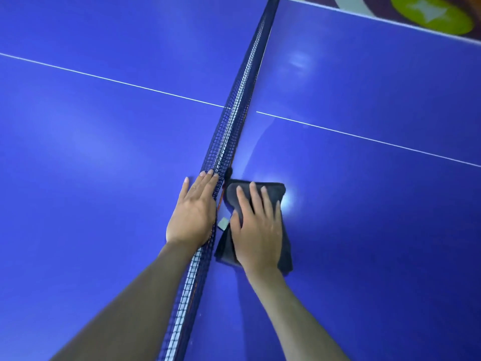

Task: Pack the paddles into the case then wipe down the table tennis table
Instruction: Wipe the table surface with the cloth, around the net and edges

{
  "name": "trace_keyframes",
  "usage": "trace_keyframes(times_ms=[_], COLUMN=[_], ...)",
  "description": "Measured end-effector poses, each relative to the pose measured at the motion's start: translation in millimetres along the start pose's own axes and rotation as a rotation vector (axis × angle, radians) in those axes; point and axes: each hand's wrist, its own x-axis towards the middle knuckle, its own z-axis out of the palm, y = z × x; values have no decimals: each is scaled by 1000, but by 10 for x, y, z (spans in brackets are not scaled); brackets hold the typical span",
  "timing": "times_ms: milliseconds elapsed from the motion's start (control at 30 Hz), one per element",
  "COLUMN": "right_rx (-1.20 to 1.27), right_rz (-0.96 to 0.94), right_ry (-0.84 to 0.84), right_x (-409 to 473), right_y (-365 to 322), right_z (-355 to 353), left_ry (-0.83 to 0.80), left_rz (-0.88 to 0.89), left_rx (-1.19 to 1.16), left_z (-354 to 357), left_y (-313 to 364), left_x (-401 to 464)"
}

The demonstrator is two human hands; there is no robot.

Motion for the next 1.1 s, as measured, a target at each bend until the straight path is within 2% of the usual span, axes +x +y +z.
trace_keyframes(times_ms=[100, 200, 333, 533, 767, 933, 1100], right_rx=[-43, -42, -11, -9, 19, 17, 38], right_rz=[-9, -51, -63, -26, -33, -47, -68], right_ry=[-77, -84, -7, 0, -30, -53, -38], right_x=[-342, -195, 409, 1548, 2394, 2441, 1879], right_y=[-74, -3, 111, 226, 252, 257, 145], right_z=[-57, -39, 82, 290, 427, 429, 319], left_ry=[16, 40, 75, 86, 86, 93, 110], left_rz=[-30, -43, -56, -41, -26, -50, -51], left_rx=[-36, -74, -88, -48, -36, -68, -123], left_z=[9, 15, 28, 84, 94, 47, 54], left_y=[-2, -4, 4, -6, 1, 7, -1], left_x=[-18, -15, -4, -16, 0, 16, 38])
